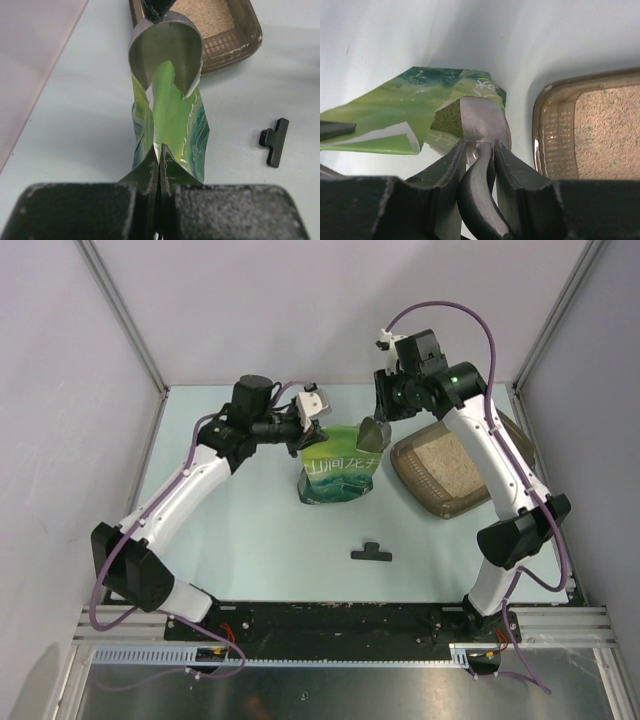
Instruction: Fill the litter box with clean litter
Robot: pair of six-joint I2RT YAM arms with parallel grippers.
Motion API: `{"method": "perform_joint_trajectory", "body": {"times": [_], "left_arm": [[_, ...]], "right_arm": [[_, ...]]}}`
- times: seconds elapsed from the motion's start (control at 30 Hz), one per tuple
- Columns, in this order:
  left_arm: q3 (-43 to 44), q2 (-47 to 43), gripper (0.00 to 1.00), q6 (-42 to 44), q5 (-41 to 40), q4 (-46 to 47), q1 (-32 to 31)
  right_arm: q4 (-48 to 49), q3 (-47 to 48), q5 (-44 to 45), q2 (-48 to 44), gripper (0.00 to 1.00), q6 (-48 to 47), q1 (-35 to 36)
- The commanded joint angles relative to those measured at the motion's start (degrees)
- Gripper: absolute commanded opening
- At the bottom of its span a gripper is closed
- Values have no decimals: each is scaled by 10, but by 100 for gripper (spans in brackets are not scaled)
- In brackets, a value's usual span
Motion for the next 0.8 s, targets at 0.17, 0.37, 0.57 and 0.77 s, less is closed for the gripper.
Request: {"method": "perform_joint_trajectory", "body": {"times": [0.17, 0.37, 0.57, 0.77], "left_arm": [[-7, -44, 0, -66, -43, 108, -10], [-6, -49, 0, -94, -38, 131, -10], [-18, -62, 0, -105, -37, 145, -11], [-25, -65, 0, -112, -38, 156, -11]], "right_arm": [[-7, -4, 168, 22, 0, 119, 60], [-12, -4, 245, 47, 0, 153, 92], [-12, -5, 229, 72, 0, 156, 105], [-4, -49, 227, 78, 0, 176, 101]]}}
